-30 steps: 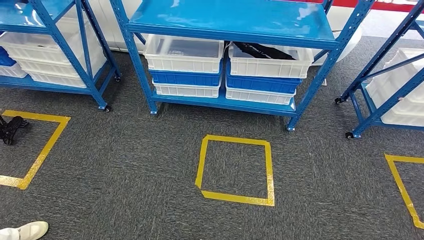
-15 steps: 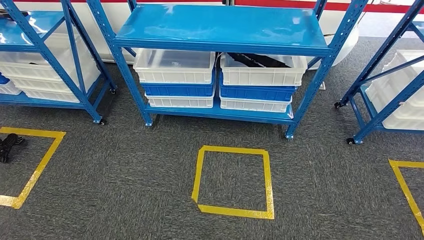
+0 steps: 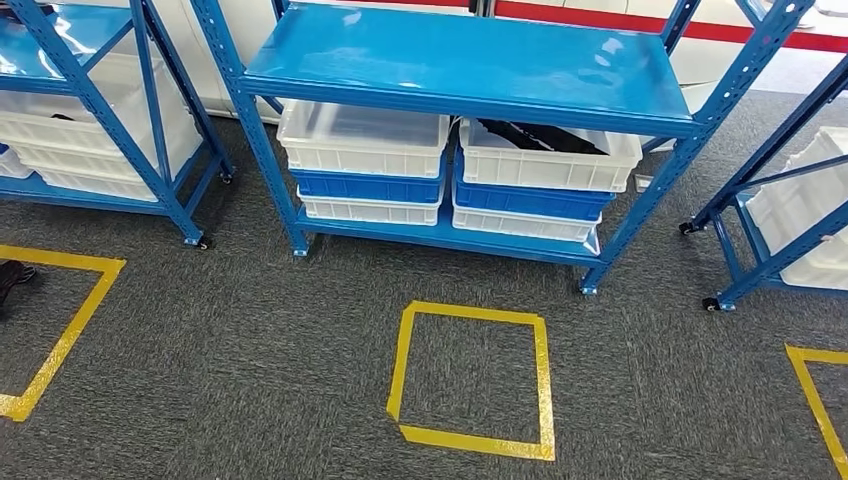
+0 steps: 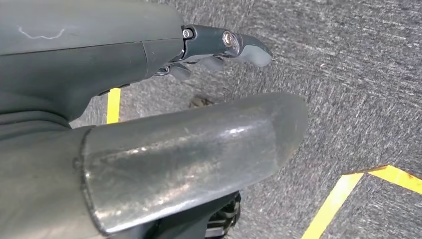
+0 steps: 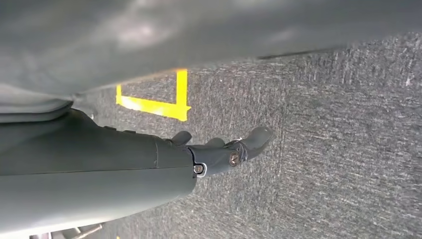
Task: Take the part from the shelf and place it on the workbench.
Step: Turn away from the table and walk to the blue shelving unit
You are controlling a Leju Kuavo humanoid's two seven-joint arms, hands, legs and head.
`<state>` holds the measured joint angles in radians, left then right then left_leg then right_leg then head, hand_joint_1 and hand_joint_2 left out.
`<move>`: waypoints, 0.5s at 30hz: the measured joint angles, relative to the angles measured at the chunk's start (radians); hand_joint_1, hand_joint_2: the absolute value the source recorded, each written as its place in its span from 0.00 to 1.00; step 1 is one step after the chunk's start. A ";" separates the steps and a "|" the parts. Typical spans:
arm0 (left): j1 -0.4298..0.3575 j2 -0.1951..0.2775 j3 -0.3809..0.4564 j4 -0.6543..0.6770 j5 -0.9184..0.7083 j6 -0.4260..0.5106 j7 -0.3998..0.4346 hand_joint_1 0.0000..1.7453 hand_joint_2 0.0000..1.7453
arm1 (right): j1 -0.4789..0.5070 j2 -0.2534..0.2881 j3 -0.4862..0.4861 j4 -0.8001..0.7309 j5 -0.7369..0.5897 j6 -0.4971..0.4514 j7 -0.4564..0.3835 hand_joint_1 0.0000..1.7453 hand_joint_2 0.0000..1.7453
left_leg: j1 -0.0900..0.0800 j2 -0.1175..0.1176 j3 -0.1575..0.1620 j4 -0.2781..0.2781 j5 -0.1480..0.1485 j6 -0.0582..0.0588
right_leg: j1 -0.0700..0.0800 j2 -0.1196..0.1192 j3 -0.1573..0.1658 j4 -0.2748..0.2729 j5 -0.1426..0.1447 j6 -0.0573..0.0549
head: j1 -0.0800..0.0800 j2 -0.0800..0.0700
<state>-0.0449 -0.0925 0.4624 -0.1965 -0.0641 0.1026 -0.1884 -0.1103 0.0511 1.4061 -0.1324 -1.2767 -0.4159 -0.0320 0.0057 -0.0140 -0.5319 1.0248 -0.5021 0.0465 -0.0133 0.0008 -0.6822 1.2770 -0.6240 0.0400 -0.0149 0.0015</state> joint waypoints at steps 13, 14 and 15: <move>0.001 -0.002 0.003 0.001 -0.001 0.001 0.005 0.00 0.00 | 0.001 -0.001 0.000 0.001 -0.002 -0.001 0.002 0.00 0.00 | 0.004 0.005 -0.059 0.227 -0.118 -0.061 | -0.003 -0.001 0.119 -0.264 0.169 -0.054 | -0.009 0.000; 0.002 -0.003 0.003 0.001 -0.001 0.001 0.006 0.00 0.00 | 0.002 -0.001 0.000 0.001 -0.002 -0.001 0.002 0.00 0.00 | 0.006 0.006 -0.096 0.258 -0.149 -0.065 | -0.003 0.001 0.130 -0.264 0.159 -0.054 | -0.009 0.000; 0.003 -0.003 0.003 0.001 -0.002 0.001 0.007 0.00 0.00 | 0.003 -0.001 0.000 0.001 -0.003 -0.001 0.003 0.00 0.00 | 0.008 0.007 -0.121 0.262 -0.167 -0.069 | -0.004 0.003 0.144 -0.264 0.148 -0.052 | -0.009 0.000</move>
<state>-0.0419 -0.0952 0.4652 -0.1957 -0.0660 0.1034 -0.1810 -0.1074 0.0500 1.4061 -0.1316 -1.2793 -0.4173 -0.0295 0.0136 -0.0073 -0.6528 1.2867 -0.6692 -0.0223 -0.0172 0.0041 -0.5381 1.0130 -0.4764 -0.0120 -0.0238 0.0015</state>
